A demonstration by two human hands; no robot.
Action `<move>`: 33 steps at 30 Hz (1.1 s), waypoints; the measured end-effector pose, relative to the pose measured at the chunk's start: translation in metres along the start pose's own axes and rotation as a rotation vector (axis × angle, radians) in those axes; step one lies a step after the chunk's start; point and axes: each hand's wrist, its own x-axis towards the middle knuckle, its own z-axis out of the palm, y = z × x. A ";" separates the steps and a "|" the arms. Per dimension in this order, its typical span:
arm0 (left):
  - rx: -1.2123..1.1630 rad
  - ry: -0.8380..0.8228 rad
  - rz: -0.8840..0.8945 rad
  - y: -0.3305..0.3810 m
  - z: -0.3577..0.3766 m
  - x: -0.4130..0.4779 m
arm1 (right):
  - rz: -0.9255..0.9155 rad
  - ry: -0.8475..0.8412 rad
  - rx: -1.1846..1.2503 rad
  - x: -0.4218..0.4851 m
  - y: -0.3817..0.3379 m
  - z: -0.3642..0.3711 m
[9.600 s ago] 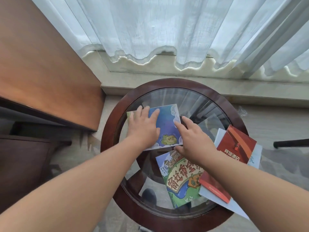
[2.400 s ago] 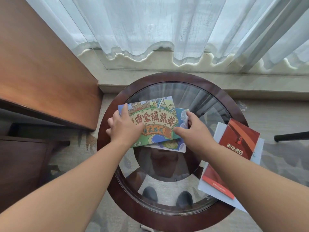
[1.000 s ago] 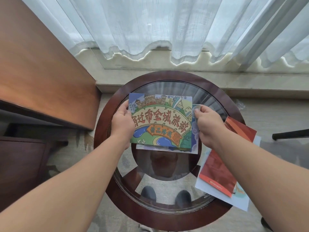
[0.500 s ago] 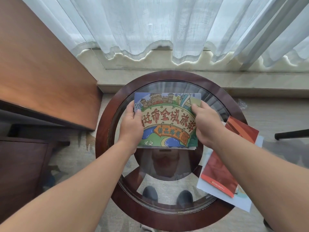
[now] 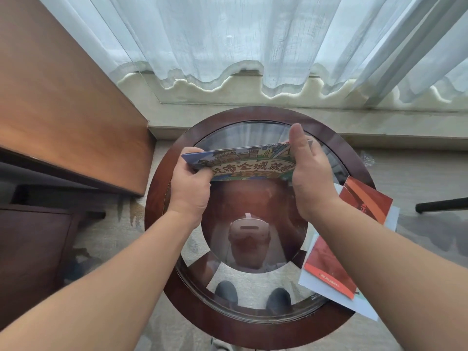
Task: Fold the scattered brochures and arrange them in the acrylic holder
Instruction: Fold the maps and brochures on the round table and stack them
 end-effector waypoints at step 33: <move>0.551 -0.007 -0.334 -0.034 -0.018 0.000 | 0.109 -0.129 -0.806 0.010 0.045 -0.012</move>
